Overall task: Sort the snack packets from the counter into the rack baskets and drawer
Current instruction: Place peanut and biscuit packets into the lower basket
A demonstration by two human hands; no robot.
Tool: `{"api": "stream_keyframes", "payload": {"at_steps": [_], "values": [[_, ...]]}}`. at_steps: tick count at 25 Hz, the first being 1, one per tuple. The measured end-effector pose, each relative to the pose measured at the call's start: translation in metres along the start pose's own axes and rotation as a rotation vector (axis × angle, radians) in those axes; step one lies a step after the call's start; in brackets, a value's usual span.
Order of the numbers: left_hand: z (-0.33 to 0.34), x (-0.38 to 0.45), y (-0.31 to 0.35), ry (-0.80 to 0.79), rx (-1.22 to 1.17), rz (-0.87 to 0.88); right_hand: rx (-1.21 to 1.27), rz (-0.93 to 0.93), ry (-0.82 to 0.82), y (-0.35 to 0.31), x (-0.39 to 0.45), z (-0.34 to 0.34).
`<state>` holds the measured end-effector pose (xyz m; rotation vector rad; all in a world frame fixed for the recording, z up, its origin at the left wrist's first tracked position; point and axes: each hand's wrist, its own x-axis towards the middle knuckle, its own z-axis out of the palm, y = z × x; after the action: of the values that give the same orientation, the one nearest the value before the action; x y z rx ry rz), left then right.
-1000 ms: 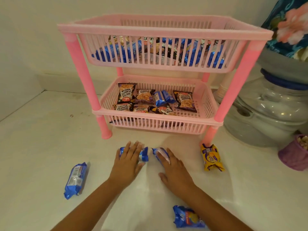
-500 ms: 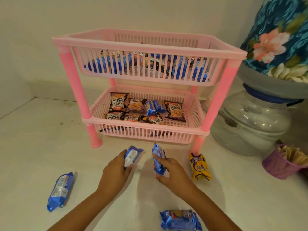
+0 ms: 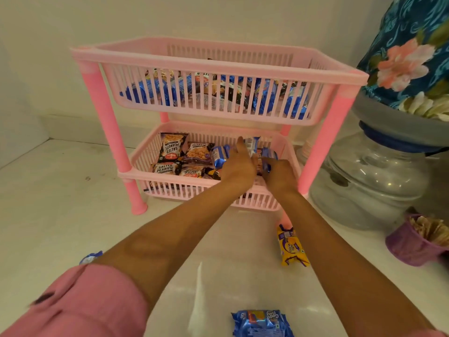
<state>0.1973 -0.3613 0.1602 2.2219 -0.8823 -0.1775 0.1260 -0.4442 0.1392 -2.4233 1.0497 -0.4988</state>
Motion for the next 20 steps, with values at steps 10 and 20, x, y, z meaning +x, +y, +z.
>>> {"api": "stream_keyframes", "payload": {"at_steps": [10,20], "values": [[0.040,0.039,-0.008,-0.476,0.387,-0.036,-0.293,0.126,-0.236,-0.007,0.011,0.006],[0.031,0.003,-0.006,0.057,0.407,0.086,-0.118,0.030,0.036,-0.009,-0.004,0.003]]}}
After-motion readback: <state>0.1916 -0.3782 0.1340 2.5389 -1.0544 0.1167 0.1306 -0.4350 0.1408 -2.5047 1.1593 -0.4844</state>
